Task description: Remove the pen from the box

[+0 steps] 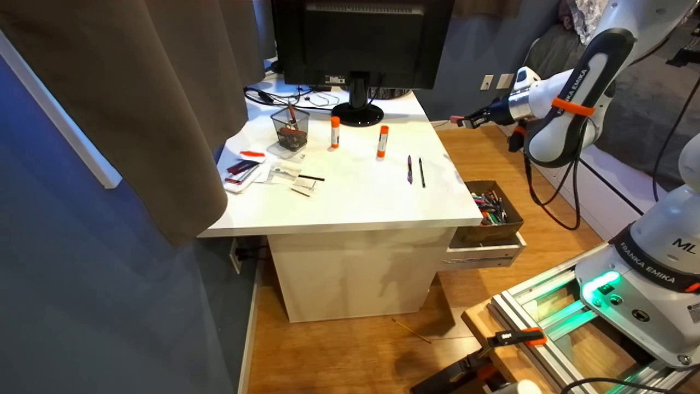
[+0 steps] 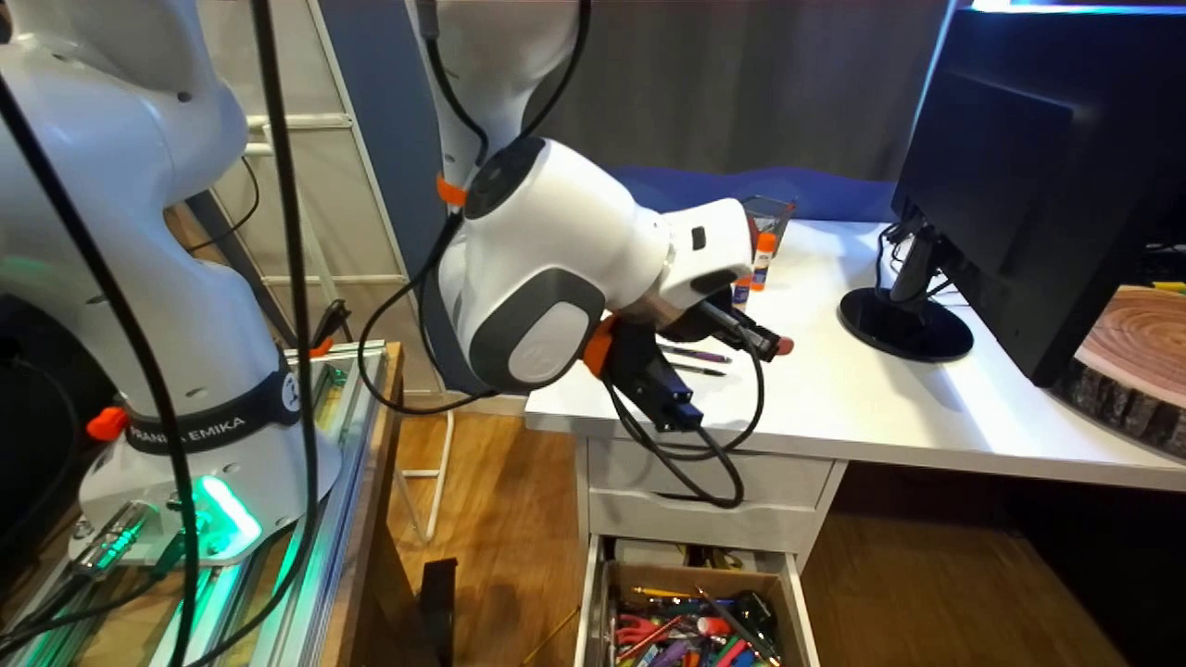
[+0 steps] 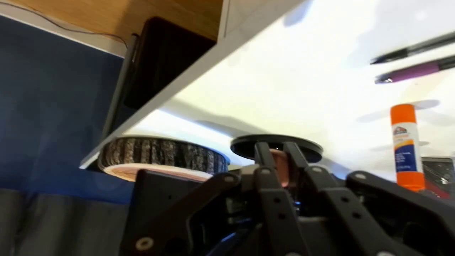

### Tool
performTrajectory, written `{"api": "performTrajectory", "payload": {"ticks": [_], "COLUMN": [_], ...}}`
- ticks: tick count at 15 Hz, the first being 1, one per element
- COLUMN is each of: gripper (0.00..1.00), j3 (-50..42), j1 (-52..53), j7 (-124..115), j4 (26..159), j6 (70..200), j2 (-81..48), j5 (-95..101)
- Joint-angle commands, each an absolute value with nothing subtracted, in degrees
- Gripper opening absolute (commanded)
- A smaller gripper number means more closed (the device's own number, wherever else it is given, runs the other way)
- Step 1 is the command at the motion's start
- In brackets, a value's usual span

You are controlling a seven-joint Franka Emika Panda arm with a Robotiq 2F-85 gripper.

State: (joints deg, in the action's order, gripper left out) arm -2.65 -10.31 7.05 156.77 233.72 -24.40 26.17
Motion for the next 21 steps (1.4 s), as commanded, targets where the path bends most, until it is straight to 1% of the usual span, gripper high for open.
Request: {"api": "performTrajectory", "payload": {"ticks": [1, 5, 13, 17, 21], "gripper": [0.03, 0.03, 0.03, 0.03, 0.03], "j3": [-0.4, 2.7, 6.4, 7.7, 7.2], "j1": [-7.9, -7.2, -8.4, -8.5, -7.6], "j7": [6.2, 2.2, -2.2, -0.1, 1.6], "j4": [155.6, 151.6, 143.4, 141.0, 139.0], "j6": [230.1, 223.8, 211.3, 209.2, 210.4], "j2": [-21.2, -20.9, -24.9, -27.5, -30.5], "j5": [28.5, 30.4, 30.8, 28.5, 26.8]}}
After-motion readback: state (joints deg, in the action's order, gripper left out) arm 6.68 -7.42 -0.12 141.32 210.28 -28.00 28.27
